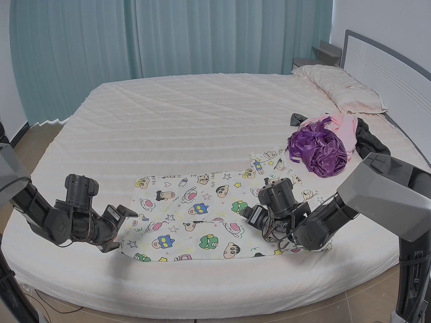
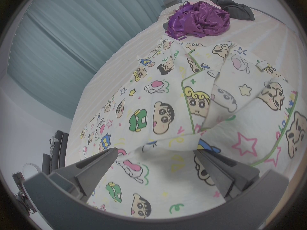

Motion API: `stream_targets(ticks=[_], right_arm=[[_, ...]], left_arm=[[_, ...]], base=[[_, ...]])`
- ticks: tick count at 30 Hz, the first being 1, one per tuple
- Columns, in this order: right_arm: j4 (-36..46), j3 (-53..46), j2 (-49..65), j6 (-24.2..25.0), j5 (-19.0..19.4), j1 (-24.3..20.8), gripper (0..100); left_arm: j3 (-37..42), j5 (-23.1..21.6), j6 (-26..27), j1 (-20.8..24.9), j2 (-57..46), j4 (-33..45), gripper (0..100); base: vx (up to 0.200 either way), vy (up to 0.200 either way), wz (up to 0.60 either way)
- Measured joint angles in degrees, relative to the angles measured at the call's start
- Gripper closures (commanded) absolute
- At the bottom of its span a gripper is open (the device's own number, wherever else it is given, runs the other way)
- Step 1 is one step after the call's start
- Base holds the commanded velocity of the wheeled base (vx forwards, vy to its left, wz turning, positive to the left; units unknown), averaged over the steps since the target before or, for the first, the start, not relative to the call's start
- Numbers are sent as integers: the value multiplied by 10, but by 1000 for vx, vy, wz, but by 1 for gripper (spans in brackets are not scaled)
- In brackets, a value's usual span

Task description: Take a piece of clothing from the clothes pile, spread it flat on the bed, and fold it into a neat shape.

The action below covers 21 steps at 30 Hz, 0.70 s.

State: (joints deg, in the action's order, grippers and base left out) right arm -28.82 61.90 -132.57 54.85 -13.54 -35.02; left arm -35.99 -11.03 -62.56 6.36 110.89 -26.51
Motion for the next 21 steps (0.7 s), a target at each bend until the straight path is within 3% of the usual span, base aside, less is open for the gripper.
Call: stream_targets(ticks=[10,21], right_arm=[[-31,3,2,-1,-1,0,0],[-29,-83,60,-13,0,-9,0]], left_arm=[[0,0,2,0,1,0,0],[0,0,2,0,1,0,0]], base=[[0,0,0],[0,0,0]])
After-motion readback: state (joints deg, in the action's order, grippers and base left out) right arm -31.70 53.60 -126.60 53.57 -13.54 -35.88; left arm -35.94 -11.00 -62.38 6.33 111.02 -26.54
